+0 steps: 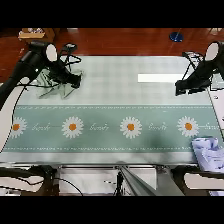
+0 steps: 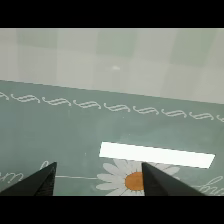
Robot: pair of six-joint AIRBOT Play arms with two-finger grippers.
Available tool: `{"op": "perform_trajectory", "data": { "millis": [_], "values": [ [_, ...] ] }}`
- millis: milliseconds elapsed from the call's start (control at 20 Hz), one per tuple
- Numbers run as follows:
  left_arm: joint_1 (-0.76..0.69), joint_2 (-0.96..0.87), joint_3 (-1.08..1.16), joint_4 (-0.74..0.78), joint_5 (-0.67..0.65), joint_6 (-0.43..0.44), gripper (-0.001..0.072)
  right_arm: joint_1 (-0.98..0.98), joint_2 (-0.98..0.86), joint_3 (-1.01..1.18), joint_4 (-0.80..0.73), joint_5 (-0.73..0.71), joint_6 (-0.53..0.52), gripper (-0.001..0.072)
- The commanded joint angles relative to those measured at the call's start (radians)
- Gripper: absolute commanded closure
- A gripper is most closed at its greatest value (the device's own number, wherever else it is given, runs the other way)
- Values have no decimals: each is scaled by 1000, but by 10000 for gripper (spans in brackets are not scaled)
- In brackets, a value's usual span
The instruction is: Fold the shirts.
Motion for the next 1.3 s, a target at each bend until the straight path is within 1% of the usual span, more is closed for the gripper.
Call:
{"op": "perform_trajectory", "data": {
  "millis": [0,850,950,1100,1150,1250],
  "values": [
    [1,0,0,0,0,0,37,1,-1,0,0,0,0,125],
    [1,0,0,0,0,0,37,1,-1,0,0,-3,0,125],
    [-2,0,0,0,5,0,37,1,-1,0,3,-62,0,125],
    [-5,0,1,3,75,2,37,1,-1,0,-1,-118,1,125],
    [-2,1,6,33,140,0,37,1,-1,0,-3,-140,1,125],
    [17,1,47,140,241,0,36,1,-1,0,1,-140,0,125]
  ]
}}
